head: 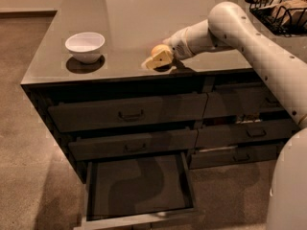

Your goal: Place orange into bottom drawer

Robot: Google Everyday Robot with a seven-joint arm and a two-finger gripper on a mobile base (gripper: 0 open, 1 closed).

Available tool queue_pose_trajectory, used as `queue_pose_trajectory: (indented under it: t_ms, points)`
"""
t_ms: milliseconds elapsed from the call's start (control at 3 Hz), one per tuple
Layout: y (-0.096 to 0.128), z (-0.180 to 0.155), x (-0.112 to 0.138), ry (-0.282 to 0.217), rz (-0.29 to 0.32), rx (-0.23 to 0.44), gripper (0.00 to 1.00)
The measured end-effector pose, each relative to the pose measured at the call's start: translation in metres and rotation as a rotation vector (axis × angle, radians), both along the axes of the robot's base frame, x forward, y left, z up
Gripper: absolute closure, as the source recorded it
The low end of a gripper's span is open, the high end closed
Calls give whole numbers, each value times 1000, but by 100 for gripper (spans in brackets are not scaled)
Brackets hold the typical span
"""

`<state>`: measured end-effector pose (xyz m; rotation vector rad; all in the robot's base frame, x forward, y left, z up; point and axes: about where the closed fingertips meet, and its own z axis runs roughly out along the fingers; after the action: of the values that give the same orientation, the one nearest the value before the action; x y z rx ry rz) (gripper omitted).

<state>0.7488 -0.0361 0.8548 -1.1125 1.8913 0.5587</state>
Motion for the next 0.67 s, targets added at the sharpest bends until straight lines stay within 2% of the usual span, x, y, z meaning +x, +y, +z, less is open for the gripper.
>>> queue_pose_trajectory:
  t_ms: [667]
  points:
    - [-4,9,-2,-39,25,83,62]
